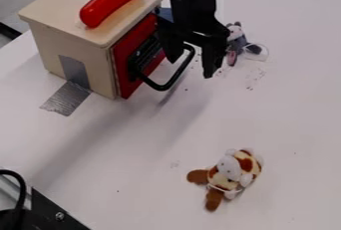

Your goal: Close the drawer

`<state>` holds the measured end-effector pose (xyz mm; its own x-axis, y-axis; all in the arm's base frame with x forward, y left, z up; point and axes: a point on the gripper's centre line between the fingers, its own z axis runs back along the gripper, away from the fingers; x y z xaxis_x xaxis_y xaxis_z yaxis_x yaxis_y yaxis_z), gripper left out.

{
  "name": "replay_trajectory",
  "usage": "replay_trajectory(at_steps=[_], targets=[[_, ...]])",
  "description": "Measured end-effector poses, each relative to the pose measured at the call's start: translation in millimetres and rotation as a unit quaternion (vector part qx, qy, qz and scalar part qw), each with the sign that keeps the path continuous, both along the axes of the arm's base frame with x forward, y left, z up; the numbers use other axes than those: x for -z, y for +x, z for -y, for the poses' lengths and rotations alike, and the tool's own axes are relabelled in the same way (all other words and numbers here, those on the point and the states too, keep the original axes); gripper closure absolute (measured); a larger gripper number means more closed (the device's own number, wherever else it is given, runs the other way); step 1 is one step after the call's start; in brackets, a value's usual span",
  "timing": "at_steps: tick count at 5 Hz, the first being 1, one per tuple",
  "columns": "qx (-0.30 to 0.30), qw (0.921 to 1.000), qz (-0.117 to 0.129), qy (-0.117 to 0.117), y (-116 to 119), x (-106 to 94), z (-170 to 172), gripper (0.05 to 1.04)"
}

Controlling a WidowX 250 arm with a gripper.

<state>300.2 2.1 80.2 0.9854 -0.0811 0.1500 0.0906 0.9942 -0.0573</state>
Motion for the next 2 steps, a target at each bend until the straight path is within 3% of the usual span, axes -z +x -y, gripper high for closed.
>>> replay_trajectory(at_steps=[1, 2], targets=[[-0.009, 0.9999, 0.009, -0.003, 2.8, -12.0, 1.2, 0.085], [-0.029, 0.9994, 0.003, -0.017, -0.3, -18.0, -1.6, 0.085]])
